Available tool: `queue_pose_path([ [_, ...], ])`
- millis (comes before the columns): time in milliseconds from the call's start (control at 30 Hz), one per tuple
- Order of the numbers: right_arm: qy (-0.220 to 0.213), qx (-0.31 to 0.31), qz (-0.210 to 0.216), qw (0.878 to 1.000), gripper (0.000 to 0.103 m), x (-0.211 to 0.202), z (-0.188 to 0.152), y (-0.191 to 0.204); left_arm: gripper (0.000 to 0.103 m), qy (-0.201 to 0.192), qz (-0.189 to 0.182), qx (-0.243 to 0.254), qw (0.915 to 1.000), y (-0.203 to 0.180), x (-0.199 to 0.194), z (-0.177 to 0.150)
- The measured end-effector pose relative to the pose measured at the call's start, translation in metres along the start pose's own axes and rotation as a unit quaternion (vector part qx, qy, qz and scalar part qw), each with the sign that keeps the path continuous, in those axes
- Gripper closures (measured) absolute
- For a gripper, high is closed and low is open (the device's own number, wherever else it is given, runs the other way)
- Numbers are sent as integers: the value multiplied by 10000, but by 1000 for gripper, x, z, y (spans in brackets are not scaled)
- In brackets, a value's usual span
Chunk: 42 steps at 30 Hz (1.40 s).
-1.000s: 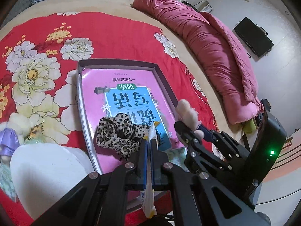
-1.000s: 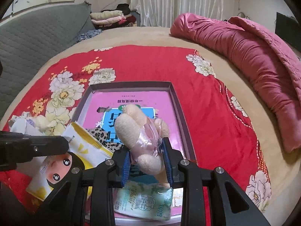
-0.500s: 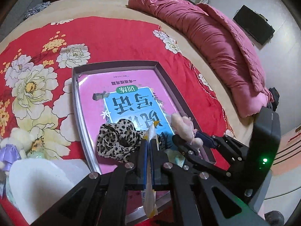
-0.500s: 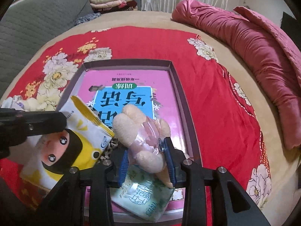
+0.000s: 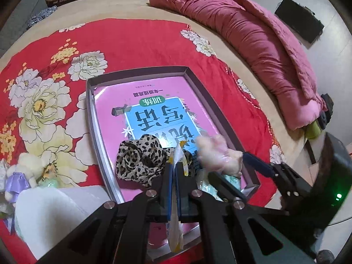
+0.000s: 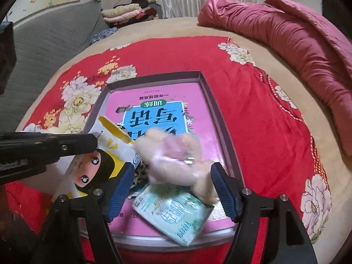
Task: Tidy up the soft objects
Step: 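Carry the yellow pack and pink bunny over the pink tray with both tools, then lower and open both tools to release the pack and bunny onto the tray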
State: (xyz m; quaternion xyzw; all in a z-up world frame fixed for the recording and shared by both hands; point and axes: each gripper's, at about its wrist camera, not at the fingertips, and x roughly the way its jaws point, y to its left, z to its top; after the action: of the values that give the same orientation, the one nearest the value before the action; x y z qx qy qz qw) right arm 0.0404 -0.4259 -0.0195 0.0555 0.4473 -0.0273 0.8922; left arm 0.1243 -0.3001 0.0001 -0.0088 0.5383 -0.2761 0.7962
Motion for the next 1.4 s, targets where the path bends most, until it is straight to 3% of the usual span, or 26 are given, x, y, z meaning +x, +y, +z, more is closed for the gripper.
queue_pose_path([
  [700, -198, -200, -236, 9993, 27, -16, -4, 12, 98, 6, 95, -11, 10000, 3, -5, 2],
  [800, -296, -167, -278, 9990, 27, -22, -2, 12, 85, -111, 101, -26, 9999, 5, -12, 2],
  [867, -364, -138, -310, 9988, 26, -26, -1, 11, 65, -219, 77, -37, 9997, 5, -19, 4],
  [900, -391, -130, -327, 9986, 26, -28, 0, 11, 43, -286, 79, -35, 9996, 5, -24, 5],
  [933, -407, -126, -343, 9985, 26, -29, 0, 11, 32, -373, 106, -28, 9992, 5, -29, 6],
  [1233, -475, -107, -514, 9975, 25, -34, 2, 14, 32, -688, -57, -111, 9975, 9, -58, 13],
  [1400, -795, -212, -839, 9931, 25, -48, 2, 17, 31, -820, -188, -234, 9962, 15, -72, 12],
])
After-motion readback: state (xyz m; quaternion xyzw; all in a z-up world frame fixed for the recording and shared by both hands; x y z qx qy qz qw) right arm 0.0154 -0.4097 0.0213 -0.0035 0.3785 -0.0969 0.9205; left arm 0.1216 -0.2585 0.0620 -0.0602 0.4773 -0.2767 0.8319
